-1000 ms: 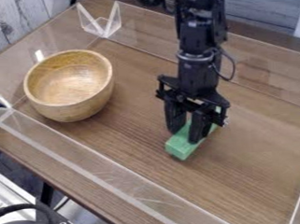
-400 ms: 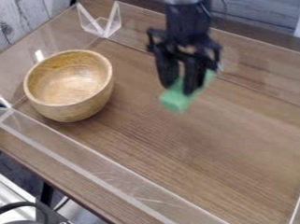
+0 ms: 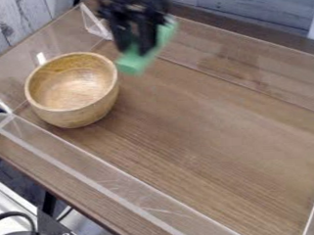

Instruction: Put the green block in the brown bowl

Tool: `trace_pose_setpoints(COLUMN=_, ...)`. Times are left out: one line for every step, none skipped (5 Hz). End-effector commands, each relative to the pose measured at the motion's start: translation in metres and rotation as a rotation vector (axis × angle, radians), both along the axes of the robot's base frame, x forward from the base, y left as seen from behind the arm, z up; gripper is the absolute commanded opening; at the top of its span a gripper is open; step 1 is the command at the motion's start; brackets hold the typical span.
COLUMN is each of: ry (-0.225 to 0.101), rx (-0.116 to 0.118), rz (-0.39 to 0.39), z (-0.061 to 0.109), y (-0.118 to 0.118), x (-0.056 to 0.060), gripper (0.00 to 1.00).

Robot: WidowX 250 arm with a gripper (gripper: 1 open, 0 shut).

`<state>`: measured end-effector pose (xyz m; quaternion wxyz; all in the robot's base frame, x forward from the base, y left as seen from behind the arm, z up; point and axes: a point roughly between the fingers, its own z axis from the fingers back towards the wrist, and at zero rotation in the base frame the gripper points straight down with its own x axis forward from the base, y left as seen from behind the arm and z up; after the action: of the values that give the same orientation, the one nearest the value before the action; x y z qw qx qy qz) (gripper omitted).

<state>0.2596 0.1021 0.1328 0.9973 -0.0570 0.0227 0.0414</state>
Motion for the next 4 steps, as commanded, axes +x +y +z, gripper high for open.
trace_pose_setpoints(ry=-0.053, rx=0.034, rz=0.031, z=0.011, y=0.043, x=-0.004, gripper=0.0)
trace_pose_setpoints(ry=-0.045, rx=0.048, rz=0.053, z=-0.002, y=0.075, x=-0.02, gripper=0.0)
trace_pose_setpoints(ry=-0.032, rx=0.071, rz=0.069, z=-0.018, y=0.095, x=-0.032, gripper=0.0)
trace_pose_setpoints(ry=-0.018, rx=0.092, rz=0.064, z=-0.036, y=0.099, x=-0.036, gripper=0.0)
